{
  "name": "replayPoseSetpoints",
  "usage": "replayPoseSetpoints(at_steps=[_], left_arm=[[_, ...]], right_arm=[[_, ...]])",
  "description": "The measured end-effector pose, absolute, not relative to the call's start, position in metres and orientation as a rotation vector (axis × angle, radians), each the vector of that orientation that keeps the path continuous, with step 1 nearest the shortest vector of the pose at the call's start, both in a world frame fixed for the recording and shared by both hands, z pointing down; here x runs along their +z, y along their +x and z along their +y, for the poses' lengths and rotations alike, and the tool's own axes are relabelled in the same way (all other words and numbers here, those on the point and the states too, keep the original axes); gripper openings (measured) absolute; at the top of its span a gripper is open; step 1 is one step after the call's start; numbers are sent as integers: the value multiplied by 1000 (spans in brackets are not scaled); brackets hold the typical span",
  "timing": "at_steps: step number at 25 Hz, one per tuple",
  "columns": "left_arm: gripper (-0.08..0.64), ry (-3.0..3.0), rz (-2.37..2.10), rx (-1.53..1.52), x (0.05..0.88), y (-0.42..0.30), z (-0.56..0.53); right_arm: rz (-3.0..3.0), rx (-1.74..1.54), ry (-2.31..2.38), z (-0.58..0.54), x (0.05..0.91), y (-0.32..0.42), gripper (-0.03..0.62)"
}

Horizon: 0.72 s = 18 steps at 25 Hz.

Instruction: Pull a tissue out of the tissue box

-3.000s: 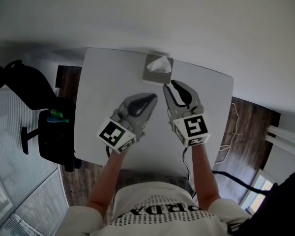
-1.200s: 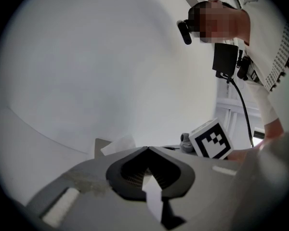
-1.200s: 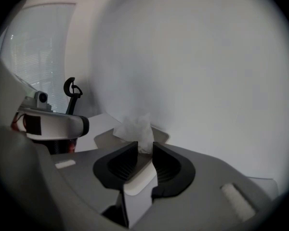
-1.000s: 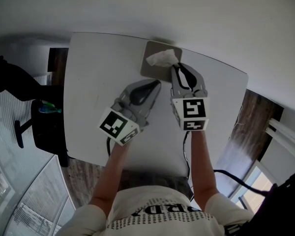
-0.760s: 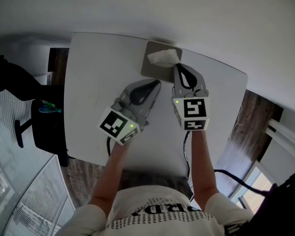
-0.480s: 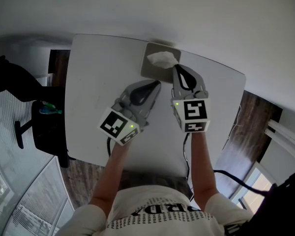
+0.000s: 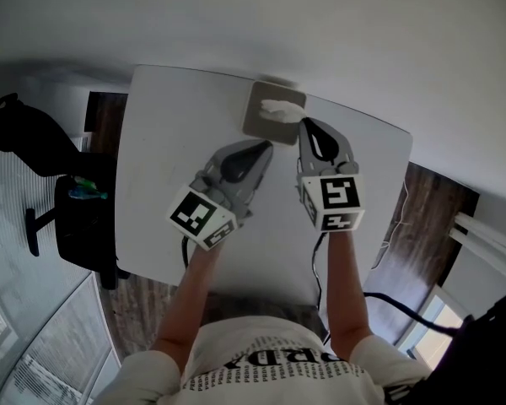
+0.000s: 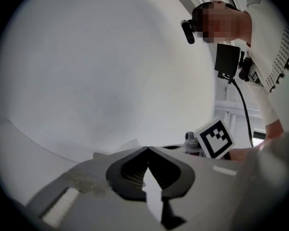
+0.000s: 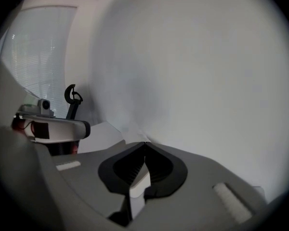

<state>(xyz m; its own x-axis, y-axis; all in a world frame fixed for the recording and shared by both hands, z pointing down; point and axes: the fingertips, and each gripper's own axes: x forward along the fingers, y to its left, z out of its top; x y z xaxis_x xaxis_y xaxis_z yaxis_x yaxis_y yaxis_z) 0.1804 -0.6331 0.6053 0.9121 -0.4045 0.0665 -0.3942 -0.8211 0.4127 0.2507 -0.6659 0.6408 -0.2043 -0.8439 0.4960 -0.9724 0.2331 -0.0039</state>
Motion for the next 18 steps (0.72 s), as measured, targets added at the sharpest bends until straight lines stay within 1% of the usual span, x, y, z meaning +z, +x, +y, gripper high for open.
replayPoseSetpoints(at_steps=[18], left_arm=[[-9,2718,-521,-71,522,169,-596]], right_arm=[[-2191,384,1760,-627,544,242,11]])
